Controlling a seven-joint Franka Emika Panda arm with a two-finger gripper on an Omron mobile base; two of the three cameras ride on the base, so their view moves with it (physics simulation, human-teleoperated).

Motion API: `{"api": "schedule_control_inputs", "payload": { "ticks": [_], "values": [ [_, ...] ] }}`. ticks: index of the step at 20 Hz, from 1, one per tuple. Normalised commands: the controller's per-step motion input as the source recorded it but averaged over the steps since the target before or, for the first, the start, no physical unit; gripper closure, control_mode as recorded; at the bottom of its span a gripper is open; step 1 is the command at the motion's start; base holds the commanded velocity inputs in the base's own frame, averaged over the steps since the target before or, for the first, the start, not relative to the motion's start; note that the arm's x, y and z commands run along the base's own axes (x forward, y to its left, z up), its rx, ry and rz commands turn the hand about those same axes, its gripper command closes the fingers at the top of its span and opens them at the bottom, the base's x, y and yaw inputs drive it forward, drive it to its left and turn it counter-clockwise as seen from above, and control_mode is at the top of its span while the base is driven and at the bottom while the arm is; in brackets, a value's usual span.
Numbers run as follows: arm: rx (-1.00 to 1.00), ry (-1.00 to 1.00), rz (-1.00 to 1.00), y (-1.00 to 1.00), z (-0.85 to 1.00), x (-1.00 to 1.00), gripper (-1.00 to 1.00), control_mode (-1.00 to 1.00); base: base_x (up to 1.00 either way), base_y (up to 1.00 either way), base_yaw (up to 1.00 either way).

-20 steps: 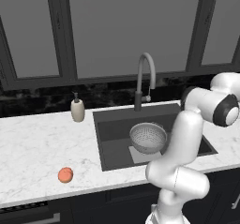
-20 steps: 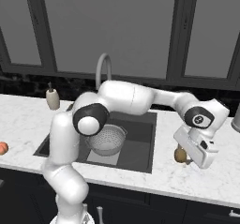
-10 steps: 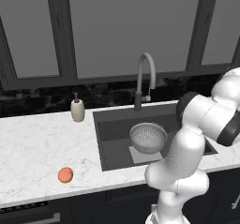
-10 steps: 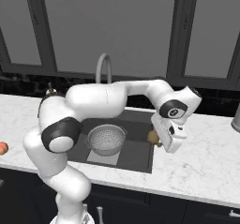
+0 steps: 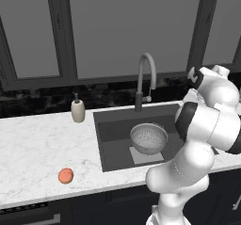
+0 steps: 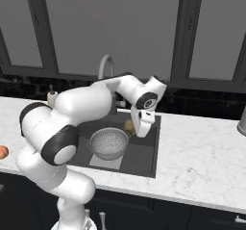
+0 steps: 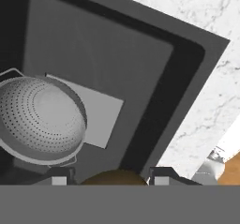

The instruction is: Put the colander in the sink, put the kiwi, peach in the colander, and turn on the sink faucet and pour water over the colander.

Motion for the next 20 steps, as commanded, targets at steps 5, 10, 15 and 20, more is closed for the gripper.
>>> {"api": "schedule_control_inputs", "payload": {
  "ticks": [5, 10, 15, 20],
  "values": [
    [0.09, 0.19, 0.0, 0.3, -0.04, 0.78, 1.0, -1.0, 0.0, 0.0, 0.0],
    [0.17, 0.25, 0.0, 0.01, -0.31, 0.81, 1.0, -1.0, 0.0, 0.0, 0.0],
    [0.17, 0.14, 0.0, 0.15, -0.48, 0.61, 1.0, -1.0, 0.0, 0.0, 0.0],
    [0.09, 0.01, 0.0, 0.46, -0.62, 0.21, 1.0, -1.0, 0.0, 0.0, 0.0]
  ]
}}
